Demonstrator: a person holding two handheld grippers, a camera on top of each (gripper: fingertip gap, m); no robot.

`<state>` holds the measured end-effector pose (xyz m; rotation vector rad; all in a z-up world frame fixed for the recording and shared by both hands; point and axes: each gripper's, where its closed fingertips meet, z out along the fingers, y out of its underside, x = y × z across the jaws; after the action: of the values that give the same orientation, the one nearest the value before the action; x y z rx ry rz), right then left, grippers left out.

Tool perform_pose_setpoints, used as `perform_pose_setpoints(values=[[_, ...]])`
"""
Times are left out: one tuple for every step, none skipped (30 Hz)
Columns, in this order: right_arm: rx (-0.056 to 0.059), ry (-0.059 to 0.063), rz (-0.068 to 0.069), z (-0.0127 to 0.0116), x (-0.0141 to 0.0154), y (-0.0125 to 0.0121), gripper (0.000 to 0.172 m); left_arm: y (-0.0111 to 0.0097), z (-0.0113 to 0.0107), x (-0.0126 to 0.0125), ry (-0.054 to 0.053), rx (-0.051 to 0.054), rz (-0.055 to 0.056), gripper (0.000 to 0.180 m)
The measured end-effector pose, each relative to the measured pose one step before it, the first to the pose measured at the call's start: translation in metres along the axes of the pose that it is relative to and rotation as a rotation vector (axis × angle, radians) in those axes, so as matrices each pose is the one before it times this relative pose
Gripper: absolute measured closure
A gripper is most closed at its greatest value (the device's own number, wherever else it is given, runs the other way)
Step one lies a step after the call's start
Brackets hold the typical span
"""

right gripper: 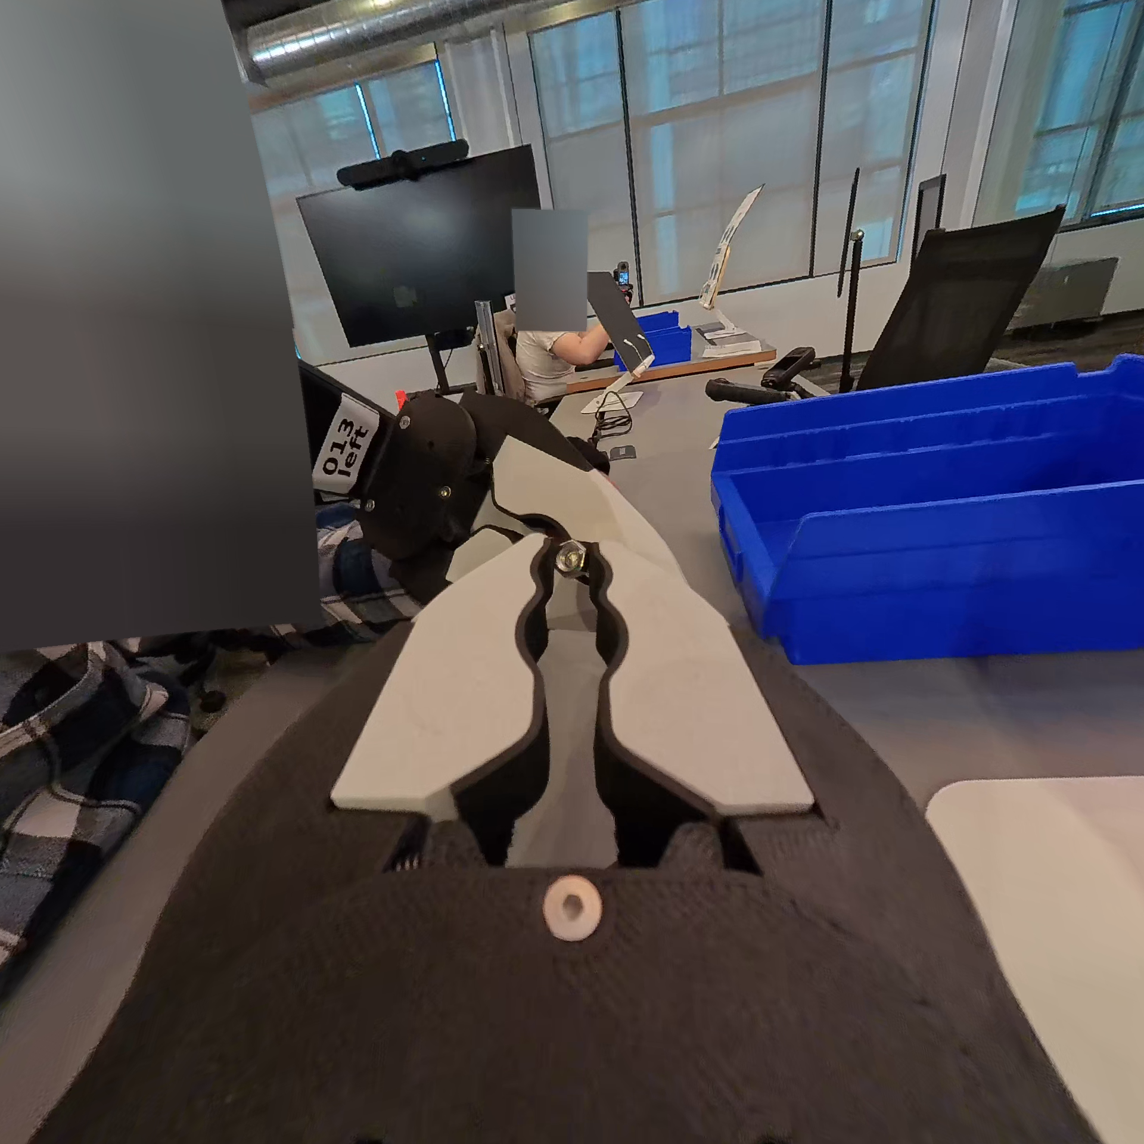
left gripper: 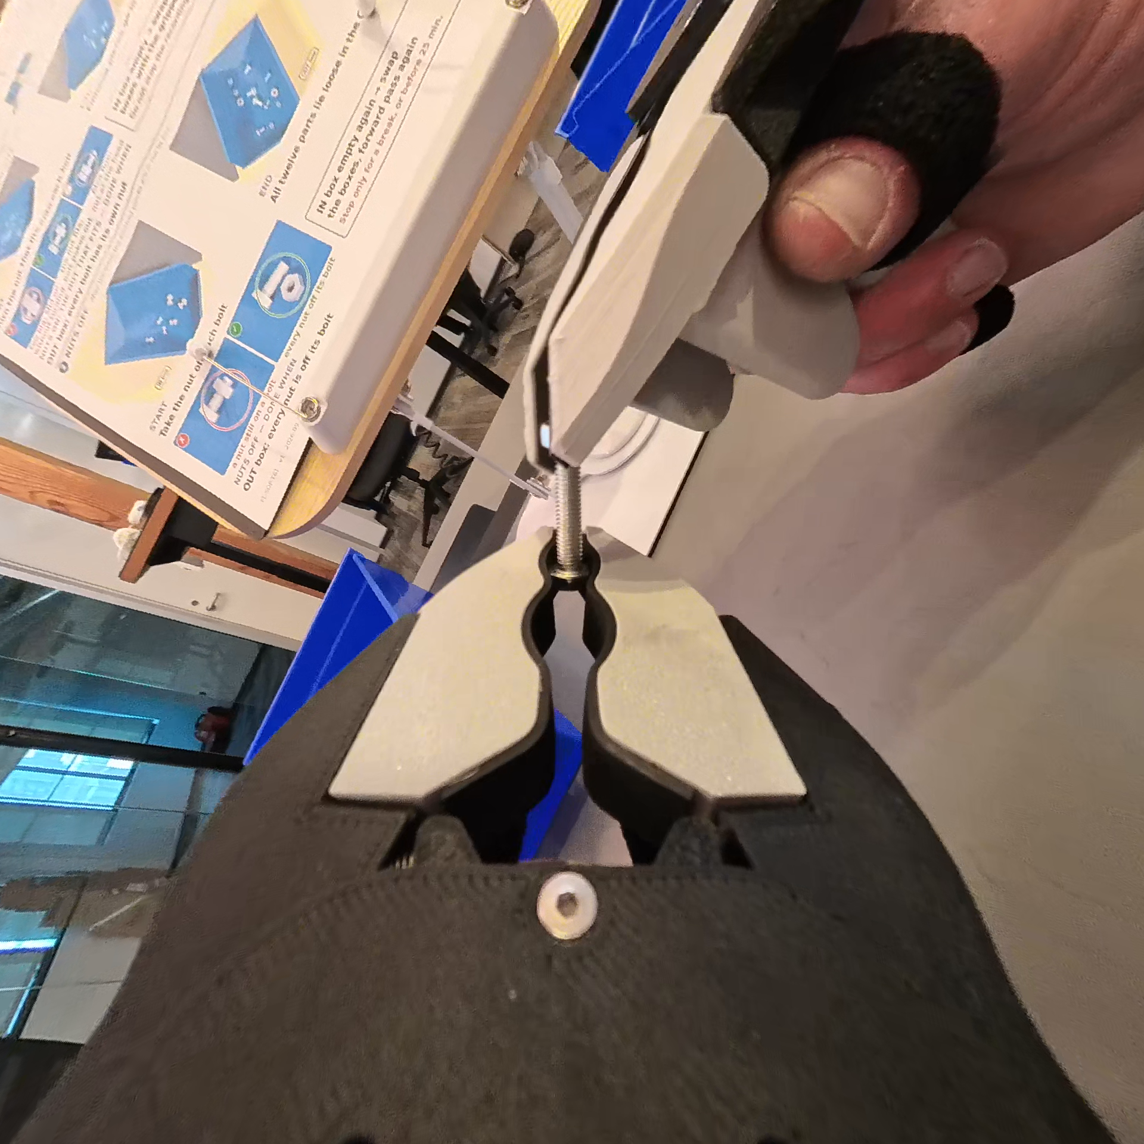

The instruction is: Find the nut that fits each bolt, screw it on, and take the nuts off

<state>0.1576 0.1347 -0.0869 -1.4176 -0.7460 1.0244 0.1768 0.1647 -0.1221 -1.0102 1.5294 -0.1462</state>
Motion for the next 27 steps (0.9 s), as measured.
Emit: perform_pose_setpoints(values=[[0.0013, -0.0020, 0.0054, 0.00023, -0.00060, -0.00018, 0.161, 0.00003, -0.00002, -0.00031, -0.0056, -0.0010, 0.0061, 0.177], [0.0000, 0.0008, 0.0029, 0.00022, -0.00010, 0.00002, 0.161, 0.00035, 0.00016, 0.00003, -0.0010, -0.0024, 0.0014, 0.177], [-0.0003, 0.0015, 0.0030, -0.00002, 0.00020, 0.00000, 0.161, -0.00005, -0.00011, -0.00033, -0.0034, 0.0012, 0.0000, 0.177], [0.0012, 0.0004, 0.0087, -0.00004, 0.00039, -0.00013, 0.161, -0.00001, 0.00005, -0.00072, -0.0050, 0.0010, -0.0020, 0.177], [0.0020, 0.0006, 0.0099, -0.00008, 0.00058, -0.00029, 0.161, 0.00010, 0.00021, -0.00008, 0.0006, -0.0002, -0.0033, 0.177], [0.0001, 0.0035, 0.0024, -0.00006, 0.00068, 0.00011, 0.161, 0.00031, 0.00030, 0.00028, 0.0032, 0.0004, -0.0035, 0.177], [-0.0014, 0.0057, -0.0042, -0.00019, 0.00064, 0.00026, 0.161, 0.00006, 0.00028, 0.00035, 0.0022, 0.0023, -0.0035, 0.177], [-0.0013, 0.0036, -0.0043, 0.00010, 0.00024, 0.00018, 0.161, 0.00015, 0.00017, 0.00039, 0.0031, 0.0011, -0.0038, 0.177], [-0.0007, -0.0008, -0.0037, 0.00015, -0.00040, 0.00000, 0.161, -0.00028, -0.00002, 0.00030, 0.0019, 0.0025, -0.0022, 0.177], [-0.0003, 0.0003, -0.0048, 0.00009, -0.00037, -0.00012, 0.161, -0.00036, -0.00023, -0.00029, -0.0015, 0.0020, -0.0014, 0.178], [-0.0007, 0.0039, -0.0048, -0.00002, 0.00012, -0.00018, 0.160, -0.00030, -0.00005, -0.00021, 0.0004, 0.0012, -0.0017, 0.178], [-0.0006, 0.0007, -0.0039, 0.00006, -0.00014, -0.00003, 0.159, -0.00074, -0.00019, 0.00008, 0.0027, 0.0034, -0.0040, 0.178], [0.0005, -0.0017, -0.0016, 0.00017, -0.00048, 0.00010, 0.159, -0.00064, -0.00022, 0.00003, 0.0009, 0.0024, -0.0024, 0.178], [-0.0006, 0.0002, 0.0005, 0.00025, 0.00000, 0.00040, 0.159, 0.00002, 0.00003, 0.00006, -0.0002, -0.0005, 0.0010, 0.178], [-0.0024, 0.0013, -0.0012, 0.00009, 0.00016, 0.00055, 0.159, 0.00016, 0.00003, 0.00006, 0.0002, -0.0011, 0.0007, 0.178], [-0.0019, 0.0016, -0.0046, 0.00005, 0.00000, 0.00025, 0.159, -0.00013, 0.00001, 0.00033, 0.0017, 0.0013, -0.0017, 0.178], [-0.0012, 0.0028, -0.0061, -0.00007, 0.00008, -0.00004, 0.160, -0.00027, -0.00003, 0.00015, 0.0014, 0.0015, -0.0018, 0.177], [0.0003, 0.0025, -0.0054, -0.00014, 0.00007, -0.00035, 0.161, -0.00018, 0.00014, 0.00018, 0.0006, 0.0002, -0.0001, 0.177], [0.0006, 0.0002, -0.0027, -0.00008, -0.00008, -0.00024, 0.161, -0.00006, 0.00008, 0.00020, 0.0010, -0.0007, 0.0004, 0.177], [-0.0001, -0.0010, -0.0013, -0.00009, -0.00025, -0.00016, 0.161, -0.00020, 0.00008, 0.00023, 0.0002, 0.0008, 0.0002, 0.177], [0.0002, 0.0001, -0.0016, -0.00003, 0.00003, -0.00011, 0.161, -0.00015, 0.00001, 0.00027, 0.0012, 0.0007, -0.0007, 0.177], [0.0001, -0.0014, -0.0014, -0.00008, -0.00027, 0.00001, 0.160, 0.00006, 0.00023, 0.00035, 0.0027, -0.0011, -0.0005, 0.177], [-0.0007, -0.0032, -0.0002, 0.00017, -0.00040, 0.00010, 0.159, -0.00015, 0.00017, 0.00031, 0.0008, -0.0004, 0.0005, 0.177], [-0.0013, 0.0005, -0.0006, 0.00000, 0.00006, 0.00008, 0.158, -0.00029, -0.00001, 0.00027, 0.0003, 0.0013, 0.0007, 0.177], [-0.0020, 0.0030, -0.0030, -0.00001, 0.00021, 0.00033, 0.159, -0.00030, -0.00006, 0.00008, -0.0001, 0.0000, 0.0007, 0.177], [-0.0033, 0.0013, -0.0038, 0.00013, 0.00004, 0.00040, 0.160, -0.00017, 0.00006, 0.00013, 0.0004, -0.0004, 0.0011, 0.177], [-0.0017, 0.0025, -0.0032, -0.00007, 0.00019, 0.00017, 0.162, -0.00026, -0.00001, 0.00016, 0.0006, 0.0002, -0.0001, 0.178]])
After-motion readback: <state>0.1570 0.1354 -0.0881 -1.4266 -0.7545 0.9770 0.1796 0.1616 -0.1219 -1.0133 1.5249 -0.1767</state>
